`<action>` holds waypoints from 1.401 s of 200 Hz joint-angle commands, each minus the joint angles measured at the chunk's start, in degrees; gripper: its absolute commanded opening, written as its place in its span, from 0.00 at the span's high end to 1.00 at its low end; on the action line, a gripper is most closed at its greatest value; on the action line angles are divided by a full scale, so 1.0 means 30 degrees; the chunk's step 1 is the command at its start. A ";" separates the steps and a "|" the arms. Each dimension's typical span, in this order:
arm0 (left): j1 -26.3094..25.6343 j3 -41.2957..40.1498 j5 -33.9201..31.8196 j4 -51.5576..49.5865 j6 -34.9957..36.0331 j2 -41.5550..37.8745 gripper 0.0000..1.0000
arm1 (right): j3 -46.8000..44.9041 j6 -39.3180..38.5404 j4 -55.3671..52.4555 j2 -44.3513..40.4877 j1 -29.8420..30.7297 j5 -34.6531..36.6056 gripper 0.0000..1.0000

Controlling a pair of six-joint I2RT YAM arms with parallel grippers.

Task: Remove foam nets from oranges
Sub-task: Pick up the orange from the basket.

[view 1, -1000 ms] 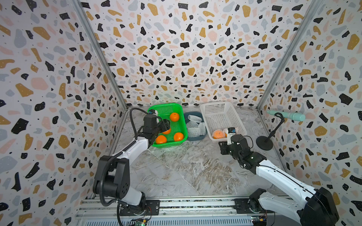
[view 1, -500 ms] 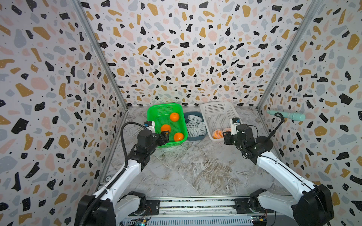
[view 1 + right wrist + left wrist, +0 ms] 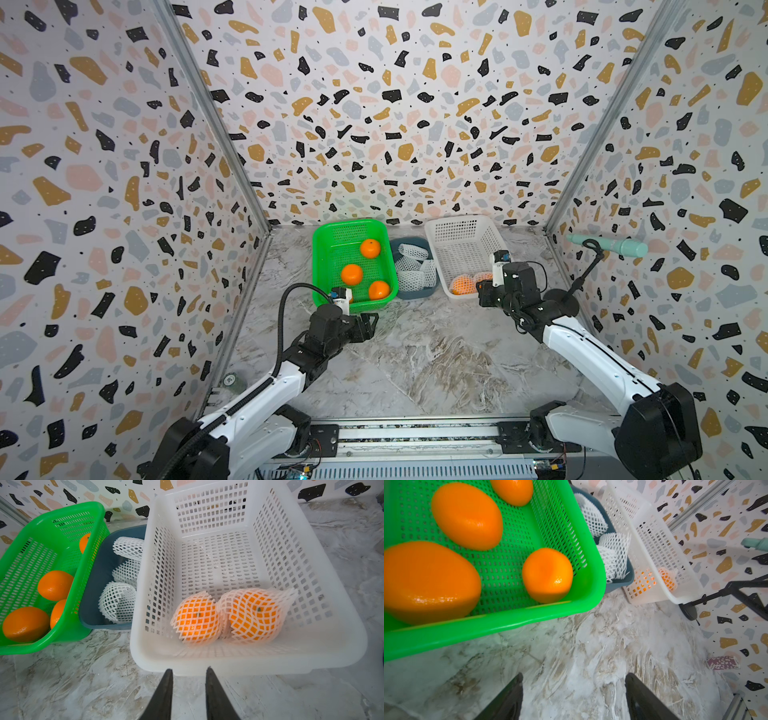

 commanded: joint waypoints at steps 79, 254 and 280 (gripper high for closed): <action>-0.1550 -0.0029 -0.0291 0.1464 -0.0151 0.0982 0.22 | 0.5163 -0.1908 -0.3104 0.4164 -0.1483 0.0234 0.60; -0.1698 -0.0615 -0.0692 0.1478 -0.0139 0.0735 0.22 | 1.0965 -0.0804 -0.7323 1.0724 -0.3993 0.0832 0.19; -0.1700 -0.0615 -0.0663 0.1484 -0.0150 0.0771 0.22 | 1.1311 -0.0889 -0.7688 1.1384 -0.4109 0.0739 0.17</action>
